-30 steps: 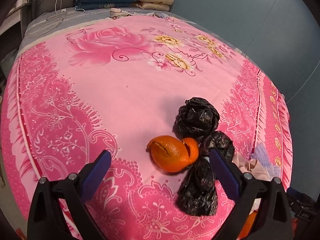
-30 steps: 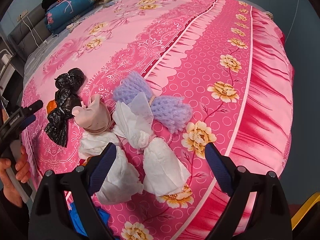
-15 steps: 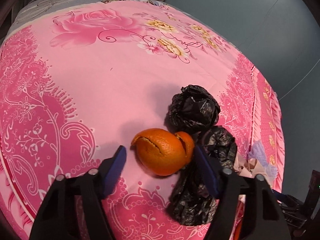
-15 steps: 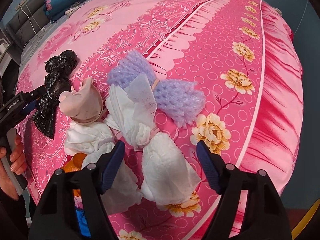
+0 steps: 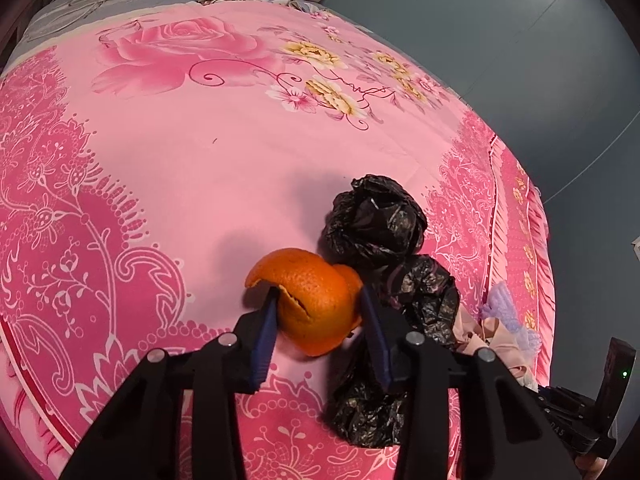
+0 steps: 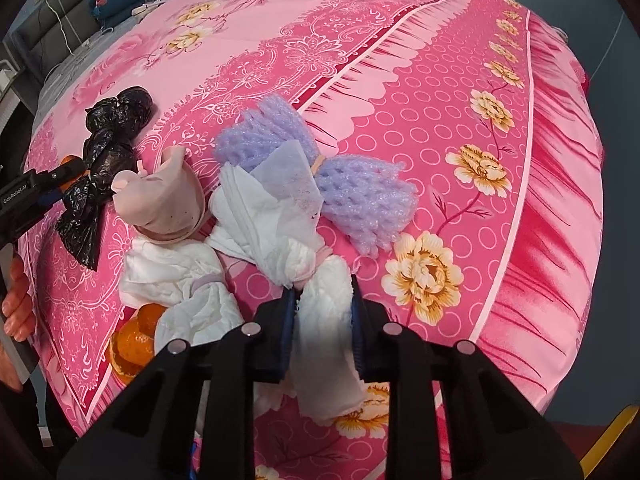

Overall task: Collect trash
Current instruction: 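Grasp the orange peel with the left tool while the right tool grasps white tissue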

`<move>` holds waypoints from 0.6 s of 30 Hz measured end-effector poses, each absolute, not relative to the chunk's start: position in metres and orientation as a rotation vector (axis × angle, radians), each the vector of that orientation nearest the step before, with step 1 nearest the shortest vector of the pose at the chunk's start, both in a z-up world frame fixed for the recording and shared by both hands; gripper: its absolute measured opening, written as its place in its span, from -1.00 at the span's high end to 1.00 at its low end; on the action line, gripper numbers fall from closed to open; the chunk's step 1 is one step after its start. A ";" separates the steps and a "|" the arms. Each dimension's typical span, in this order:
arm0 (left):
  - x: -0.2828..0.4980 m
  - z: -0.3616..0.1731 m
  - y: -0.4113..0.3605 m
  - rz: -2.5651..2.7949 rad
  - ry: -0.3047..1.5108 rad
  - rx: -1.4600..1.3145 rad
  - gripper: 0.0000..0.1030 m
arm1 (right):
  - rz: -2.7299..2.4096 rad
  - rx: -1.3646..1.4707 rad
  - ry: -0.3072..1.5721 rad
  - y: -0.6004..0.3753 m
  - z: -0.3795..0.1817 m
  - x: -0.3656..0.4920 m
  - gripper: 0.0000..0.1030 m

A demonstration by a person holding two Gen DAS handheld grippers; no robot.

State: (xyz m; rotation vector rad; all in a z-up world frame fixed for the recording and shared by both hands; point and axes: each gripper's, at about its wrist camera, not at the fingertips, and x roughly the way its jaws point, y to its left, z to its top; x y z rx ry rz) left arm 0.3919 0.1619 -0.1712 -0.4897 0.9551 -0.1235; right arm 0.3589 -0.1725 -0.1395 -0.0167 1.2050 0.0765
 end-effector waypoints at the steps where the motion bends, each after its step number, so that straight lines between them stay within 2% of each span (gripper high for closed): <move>1: 0.391 -0.171 0.163 -0.124 0.955 -0.494 0.29 | 0.079 -0.022 1.194 -0.171 -0.137 0.357 0.58; 18: 0.362 -0.139 0.173 -0.104 0.909 -0.492 0.38 | 0.111 -0.026 1.083 -0.169 -0.089 0.329 0.60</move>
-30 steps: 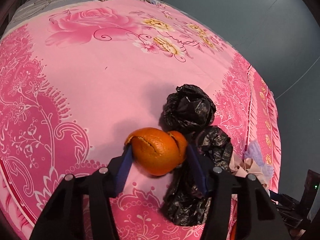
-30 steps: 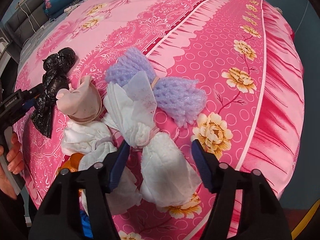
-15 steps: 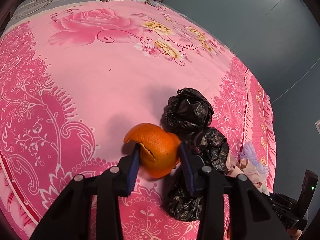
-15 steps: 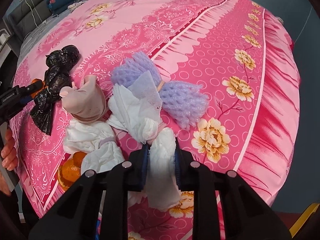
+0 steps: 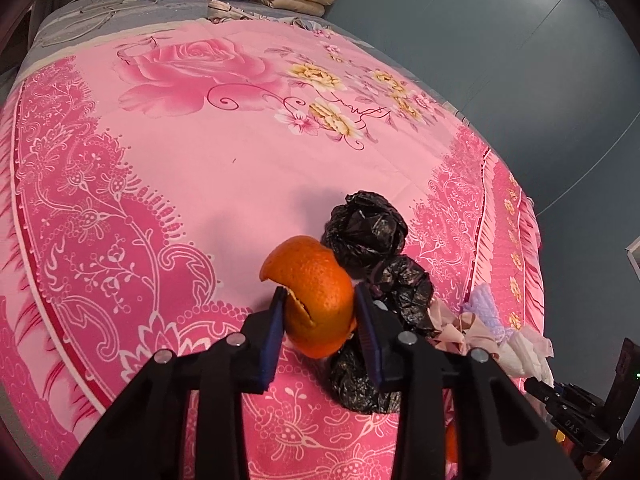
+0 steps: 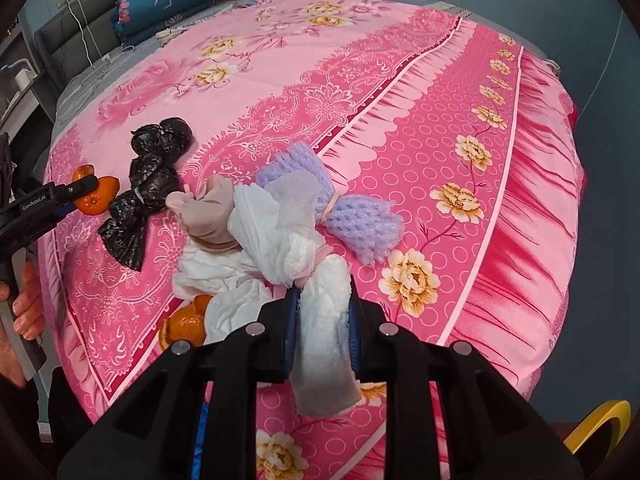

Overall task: Collect trash
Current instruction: 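Grasp the orange peel with the left tool while the right tool grasps white tissue, then carry the orange peel and white tissue with both tools over the yellow bin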

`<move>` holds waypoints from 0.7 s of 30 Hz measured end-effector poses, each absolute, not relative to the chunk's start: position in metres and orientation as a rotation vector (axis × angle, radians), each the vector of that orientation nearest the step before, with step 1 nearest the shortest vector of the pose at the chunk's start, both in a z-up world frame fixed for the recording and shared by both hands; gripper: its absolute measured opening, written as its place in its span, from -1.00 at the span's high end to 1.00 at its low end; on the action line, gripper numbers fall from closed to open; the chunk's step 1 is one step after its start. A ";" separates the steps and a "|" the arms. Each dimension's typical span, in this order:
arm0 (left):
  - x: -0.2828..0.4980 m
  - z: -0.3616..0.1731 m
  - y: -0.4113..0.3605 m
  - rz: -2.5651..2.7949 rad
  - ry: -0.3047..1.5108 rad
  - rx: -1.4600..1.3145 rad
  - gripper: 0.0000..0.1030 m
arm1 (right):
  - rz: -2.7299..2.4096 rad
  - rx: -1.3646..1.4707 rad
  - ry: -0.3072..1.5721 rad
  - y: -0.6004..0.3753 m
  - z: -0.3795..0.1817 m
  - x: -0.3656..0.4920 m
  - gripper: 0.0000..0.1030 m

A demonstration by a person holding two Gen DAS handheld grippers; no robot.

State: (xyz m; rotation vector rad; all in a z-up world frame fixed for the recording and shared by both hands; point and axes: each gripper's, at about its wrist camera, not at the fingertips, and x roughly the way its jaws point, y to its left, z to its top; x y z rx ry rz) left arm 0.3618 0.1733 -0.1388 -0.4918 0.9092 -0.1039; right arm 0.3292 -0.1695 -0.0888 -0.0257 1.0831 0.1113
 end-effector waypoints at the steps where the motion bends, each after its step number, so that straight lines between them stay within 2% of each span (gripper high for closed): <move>1: 0.360 -0.137 0.174 -0.102 0.906 -0.492 0.38 | 0.113 -0.025 1.079 -0.170 -0.086 0.327 0.60; 21: 0.306 -0.087 0.156 -0.122 0.831 -0.427 0.38 | 0.108 0.017 0.963 -0.191 -0.027 0.268 0.60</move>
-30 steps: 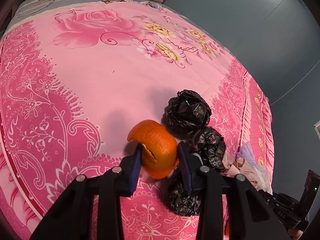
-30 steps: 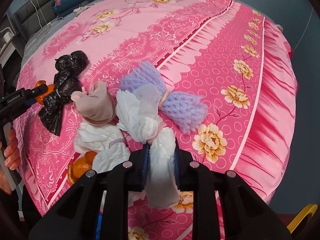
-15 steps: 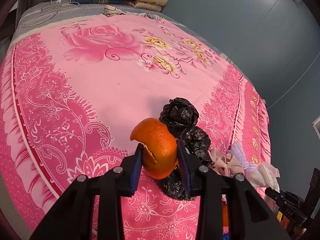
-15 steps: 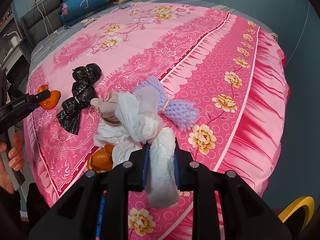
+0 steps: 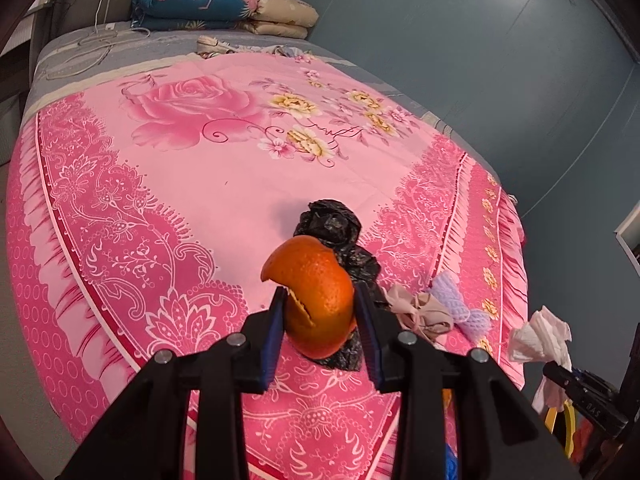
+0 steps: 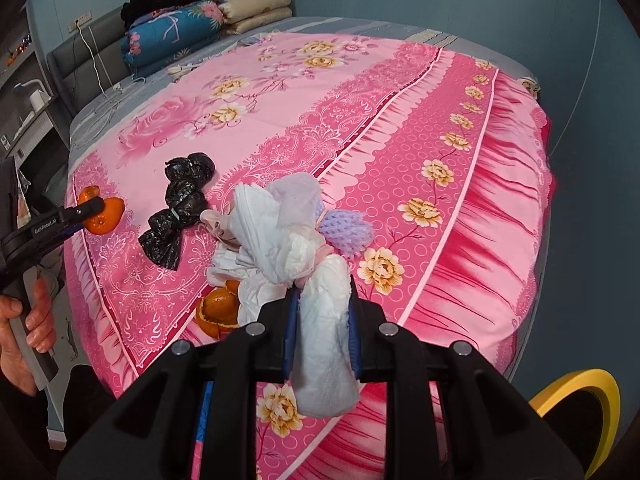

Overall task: Collect trash
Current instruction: 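Carry the orange peel and white tissue with both tools over the yellow bin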

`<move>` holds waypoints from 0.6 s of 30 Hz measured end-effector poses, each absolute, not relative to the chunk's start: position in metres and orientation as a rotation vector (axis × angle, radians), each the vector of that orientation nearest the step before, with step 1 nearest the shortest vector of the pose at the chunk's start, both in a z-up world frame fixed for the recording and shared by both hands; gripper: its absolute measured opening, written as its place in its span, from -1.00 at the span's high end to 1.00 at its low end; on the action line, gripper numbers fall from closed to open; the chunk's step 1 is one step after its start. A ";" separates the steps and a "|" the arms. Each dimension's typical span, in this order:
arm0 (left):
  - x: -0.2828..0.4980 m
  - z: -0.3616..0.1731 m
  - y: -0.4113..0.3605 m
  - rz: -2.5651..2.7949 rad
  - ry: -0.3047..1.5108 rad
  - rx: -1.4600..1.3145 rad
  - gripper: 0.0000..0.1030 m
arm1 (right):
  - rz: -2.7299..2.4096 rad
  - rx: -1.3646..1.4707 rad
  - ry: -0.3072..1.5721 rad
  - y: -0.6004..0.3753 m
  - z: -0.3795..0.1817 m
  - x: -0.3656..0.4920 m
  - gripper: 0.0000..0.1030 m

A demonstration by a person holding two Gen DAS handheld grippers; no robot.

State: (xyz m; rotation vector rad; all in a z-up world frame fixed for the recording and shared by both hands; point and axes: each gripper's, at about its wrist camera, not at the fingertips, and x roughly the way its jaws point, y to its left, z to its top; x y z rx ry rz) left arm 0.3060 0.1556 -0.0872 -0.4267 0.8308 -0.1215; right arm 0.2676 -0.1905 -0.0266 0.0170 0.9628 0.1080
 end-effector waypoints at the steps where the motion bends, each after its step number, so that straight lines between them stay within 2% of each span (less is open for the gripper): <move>1: 0.302 -0.085 0.153 -0.128 0.828 -0.421 0.38 | 0.106 0.020 0.957 -0.192 -0.024 0.264 0.60; 18: 0.259 -0.045 0.079 -0.276 0.782 -0.350 0.38 | 0.050 0.062 0.851 -0.237 0.028 0.205 0.60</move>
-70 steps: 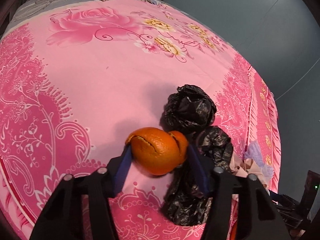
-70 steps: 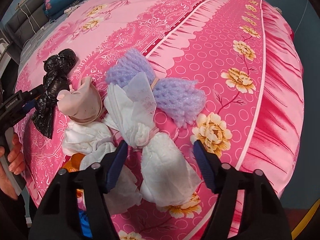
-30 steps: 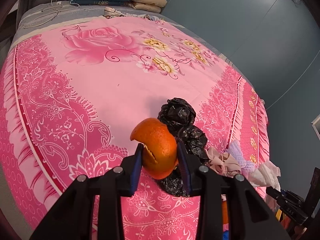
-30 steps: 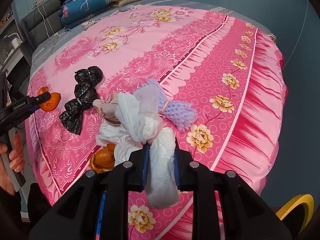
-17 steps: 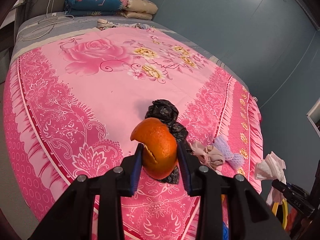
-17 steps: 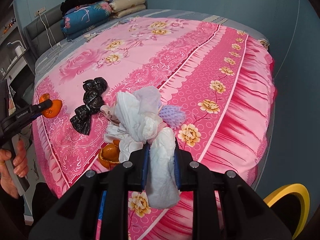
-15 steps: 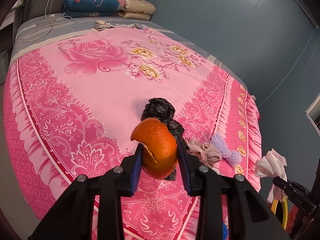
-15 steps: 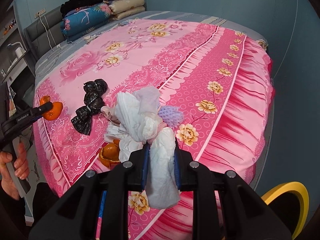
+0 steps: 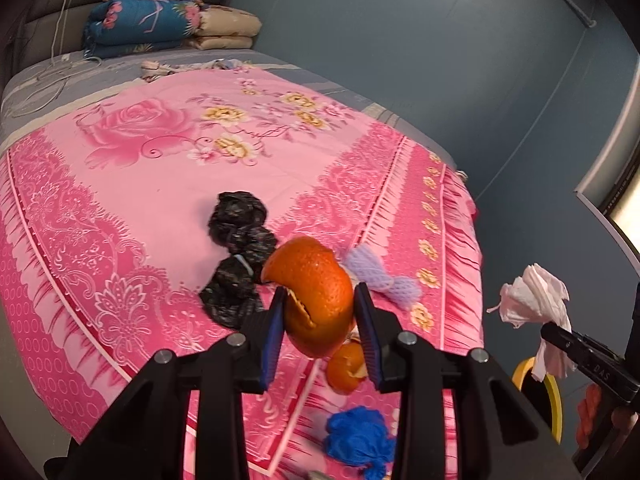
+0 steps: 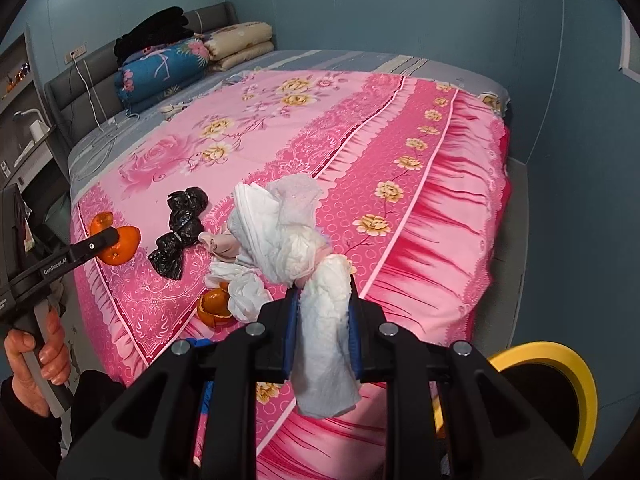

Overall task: Collect trash
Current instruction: 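Carry the orange peel and white tissue with both tools over the yellow bin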

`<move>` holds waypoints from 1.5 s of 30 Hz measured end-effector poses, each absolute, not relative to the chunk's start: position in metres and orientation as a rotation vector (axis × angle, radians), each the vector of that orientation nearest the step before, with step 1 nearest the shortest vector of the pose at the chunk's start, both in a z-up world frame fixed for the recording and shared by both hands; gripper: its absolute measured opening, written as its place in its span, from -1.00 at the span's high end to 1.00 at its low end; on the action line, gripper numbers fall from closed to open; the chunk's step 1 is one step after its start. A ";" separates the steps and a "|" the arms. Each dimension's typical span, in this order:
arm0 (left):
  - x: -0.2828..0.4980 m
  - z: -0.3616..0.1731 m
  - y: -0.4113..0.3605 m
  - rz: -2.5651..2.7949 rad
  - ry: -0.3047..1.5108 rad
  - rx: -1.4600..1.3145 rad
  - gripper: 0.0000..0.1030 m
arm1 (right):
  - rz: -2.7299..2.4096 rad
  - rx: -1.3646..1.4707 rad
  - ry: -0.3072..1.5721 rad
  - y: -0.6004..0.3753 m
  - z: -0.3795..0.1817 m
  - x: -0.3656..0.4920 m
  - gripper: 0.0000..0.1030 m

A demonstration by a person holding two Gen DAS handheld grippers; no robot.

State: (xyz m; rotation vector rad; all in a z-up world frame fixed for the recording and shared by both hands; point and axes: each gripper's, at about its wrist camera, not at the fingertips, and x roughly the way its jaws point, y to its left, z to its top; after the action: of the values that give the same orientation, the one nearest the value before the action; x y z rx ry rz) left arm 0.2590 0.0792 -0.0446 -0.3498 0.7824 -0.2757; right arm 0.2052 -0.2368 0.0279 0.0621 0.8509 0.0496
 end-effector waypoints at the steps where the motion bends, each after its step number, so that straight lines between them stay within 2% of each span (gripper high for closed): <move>1: 0.257 -0.043 0.075 -0.284 0.781 -0.344 0.38 | 0.046 0.065 0.846 -0.239 0.030 0.202 0.60; 29: 0.195 -0.001 -0.083 -0.610 0.752 -0.223 0.38 | -0.118 0.182 0.722 -0.327 0.086 0.111 0.60; 45: 0.152 -0.007 -0.175 -0.858 0.798 -0.097 0.38 | -0.263 0.226 0.709 -0.372 0.098 0.062 0.59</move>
State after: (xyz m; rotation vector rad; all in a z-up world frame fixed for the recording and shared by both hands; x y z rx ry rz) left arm 0.1522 -0.1754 -0.0069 -0.0970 0.7985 -0.8578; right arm 0.0620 -0.3720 0.0981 0.2256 0.7094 -0.2628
